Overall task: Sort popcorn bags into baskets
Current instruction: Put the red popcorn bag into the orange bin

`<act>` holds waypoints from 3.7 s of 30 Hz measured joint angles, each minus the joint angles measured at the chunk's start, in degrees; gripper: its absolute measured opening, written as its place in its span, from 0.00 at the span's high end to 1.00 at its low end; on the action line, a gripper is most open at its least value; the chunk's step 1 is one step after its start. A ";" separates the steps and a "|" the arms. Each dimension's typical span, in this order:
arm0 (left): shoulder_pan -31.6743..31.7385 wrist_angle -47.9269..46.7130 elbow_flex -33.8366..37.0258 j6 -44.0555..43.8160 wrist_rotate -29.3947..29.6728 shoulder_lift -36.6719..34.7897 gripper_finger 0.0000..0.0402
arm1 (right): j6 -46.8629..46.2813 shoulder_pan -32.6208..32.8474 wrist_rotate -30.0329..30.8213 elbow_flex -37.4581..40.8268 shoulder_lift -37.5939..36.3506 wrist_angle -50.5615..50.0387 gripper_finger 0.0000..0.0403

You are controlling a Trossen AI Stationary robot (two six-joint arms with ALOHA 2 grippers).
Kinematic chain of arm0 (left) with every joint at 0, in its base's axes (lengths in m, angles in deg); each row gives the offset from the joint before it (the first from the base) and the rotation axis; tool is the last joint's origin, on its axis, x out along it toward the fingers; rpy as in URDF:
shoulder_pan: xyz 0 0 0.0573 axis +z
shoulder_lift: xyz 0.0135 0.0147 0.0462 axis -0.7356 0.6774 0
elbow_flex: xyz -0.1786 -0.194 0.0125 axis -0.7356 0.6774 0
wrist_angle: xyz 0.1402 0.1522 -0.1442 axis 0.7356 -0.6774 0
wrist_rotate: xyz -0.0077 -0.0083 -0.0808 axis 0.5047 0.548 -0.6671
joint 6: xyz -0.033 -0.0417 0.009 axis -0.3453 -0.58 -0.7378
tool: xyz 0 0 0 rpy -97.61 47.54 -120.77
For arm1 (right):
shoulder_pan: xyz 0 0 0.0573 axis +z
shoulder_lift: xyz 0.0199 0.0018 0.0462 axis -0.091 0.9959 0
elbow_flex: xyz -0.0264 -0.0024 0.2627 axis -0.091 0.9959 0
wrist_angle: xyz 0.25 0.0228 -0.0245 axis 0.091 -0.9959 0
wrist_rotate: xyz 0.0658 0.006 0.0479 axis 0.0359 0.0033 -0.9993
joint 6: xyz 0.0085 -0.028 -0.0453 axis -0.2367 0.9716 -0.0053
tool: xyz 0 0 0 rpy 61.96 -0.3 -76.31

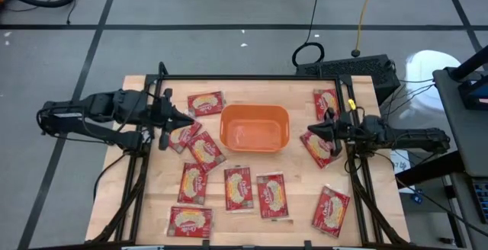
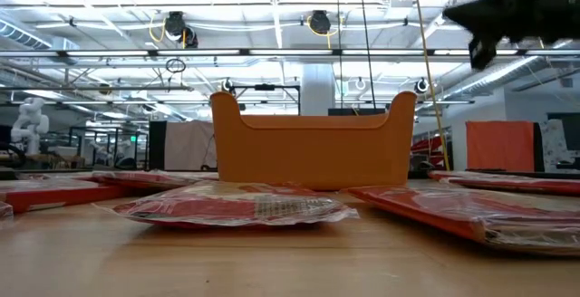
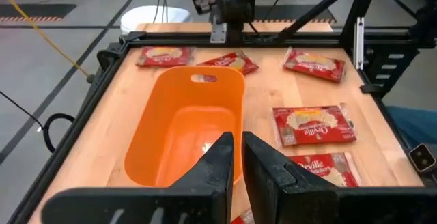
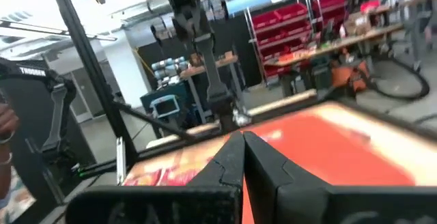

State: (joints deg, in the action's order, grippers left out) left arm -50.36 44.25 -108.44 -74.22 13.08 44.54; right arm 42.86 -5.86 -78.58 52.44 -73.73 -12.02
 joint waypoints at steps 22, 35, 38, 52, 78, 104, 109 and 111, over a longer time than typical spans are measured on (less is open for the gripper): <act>0.09 2.10 0.00 -2.05 6.00 -0.38 0.91 | 11.46 0.00 12.11 -53.61 40.44 -32.47 1.00; -1.61 -15.47 0.00 -18.03 5.52 6.32 0.91 | 2.55 1.14 2.93 -47.34 43.32 -30.26 1.00; -3.28 -18.53 0.00 -21.77 5.56 9.45 0.91 | 1.17 2.23 2.97 -45.02 43.49 -30.22 1.00; -14.32 -29.22 0.00 -25.53 6.34 28.85 0.75 | 0.09 9.46 2.95 -39.16 42.95 -25.33 1.00; -23.80 -9.37 20.20 -15.00 25.28 39.88 0.47 | 2.97 12.39 3.23 -36.91 42.79 -20.11 1.00; -24.25 5.58 29.08 -3.21 28.00 39.51 0.99 | 2.56 12.37 7.53 -36.91 42.92 -20.14 1.00; -25.26 4.65 26.12 0.40 30.23 38.35 0.99 | 1.26 12.37 7.53 -35.66 43.08 -18.20 1.00; -25.42 3.81 24.85 2.25 30.44 38.20 0.99 | 1.42 12.37 7.52 -33.18 43.05 -13.60 1.00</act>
State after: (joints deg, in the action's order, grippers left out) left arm -75.78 48.06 -83.59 -71.97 43.51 82.74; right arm 44.28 6.51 -71.06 19.26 -30.67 -25.62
